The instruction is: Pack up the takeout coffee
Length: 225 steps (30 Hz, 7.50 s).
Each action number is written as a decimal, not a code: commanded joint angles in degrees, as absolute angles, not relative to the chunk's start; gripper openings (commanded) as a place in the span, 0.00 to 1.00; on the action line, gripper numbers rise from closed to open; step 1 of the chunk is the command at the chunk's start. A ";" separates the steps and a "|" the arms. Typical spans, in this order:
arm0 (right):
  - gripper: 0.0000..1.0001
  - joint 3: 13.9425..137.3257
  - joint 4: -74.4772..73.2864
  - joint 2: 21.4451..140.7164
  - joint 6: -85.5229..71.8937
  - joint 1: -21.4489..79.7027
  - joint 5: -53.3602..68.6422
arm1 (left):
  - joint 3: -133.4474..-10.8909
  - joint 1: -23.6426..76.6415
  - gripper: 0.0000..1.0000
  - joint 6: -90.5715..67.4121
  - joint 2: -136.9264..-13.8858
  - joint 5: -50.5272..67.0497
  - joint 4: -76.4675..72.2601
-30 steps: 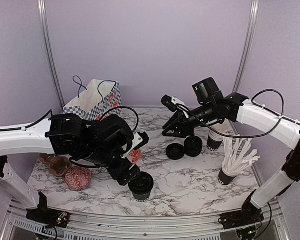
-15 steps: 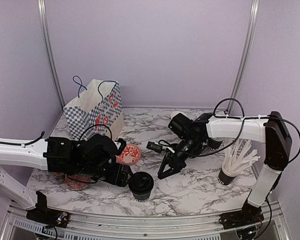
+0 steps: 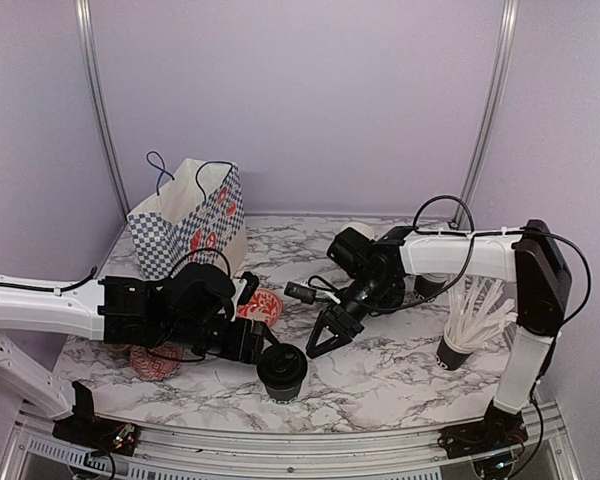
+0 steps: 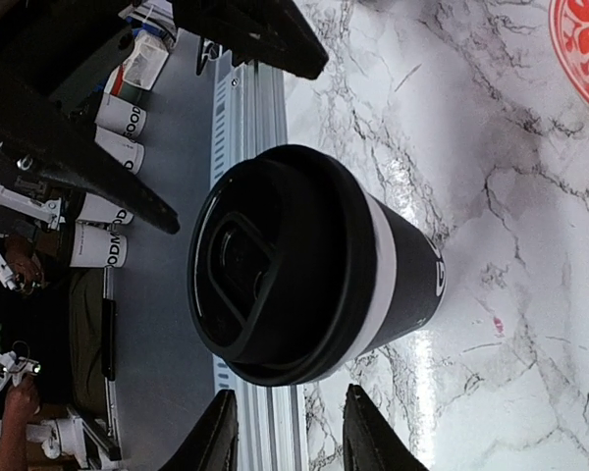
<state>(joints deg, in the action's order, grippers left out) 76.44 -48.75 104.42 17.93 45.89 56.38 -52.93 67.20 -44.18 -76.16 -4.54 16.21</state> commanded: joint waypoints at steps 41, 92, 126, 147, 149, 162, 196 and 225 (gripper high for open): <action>0.08 85.67 -47.58 118.06 10.50 49.36 39.95 | -38.06 64.37 0.48 -49.29 -82.22 3.42 3.87; 0.38 80.38 -51.07 111.10 17.20 48.12 58.25 | -39.81 67.76 0.41 -57.99 -68.95 -4.83 11.05; 0.36 81.57 -51.15 112.47 16.61 48.60 57.83 | -41.17 68.12 0.33 -59.64 -67.96 -1.81 10.32; 0.34 81.71 -51.24 113.67 16.68 48.60 58.45 | -41.11 68.12 0.34 -59.15 -70.58 -0.29 8.88; 0.34 82.06 -51.24 113.86 16.55 48.67 58.45 | -40.79 68.10 0.34 -59.42 -71.63 -0.26 8.88; 0.33 81.58 -49.87 116.71 13.78 49.75 51.60 | -35.68 69.26 0.32 -63.54 -76.54 3.51 8.81; 0.15 83.69 -45.78 117.05 14.08 47.90 45.62 | -35.00 70.19 0.20 -55.65 -88.89 2.15 26.03; 0.32 85.52 -52.16 106.35 21.53 47.90 43.16 | -50.54 72.66 0.58 -53.41 -71.33 -16.11 28.33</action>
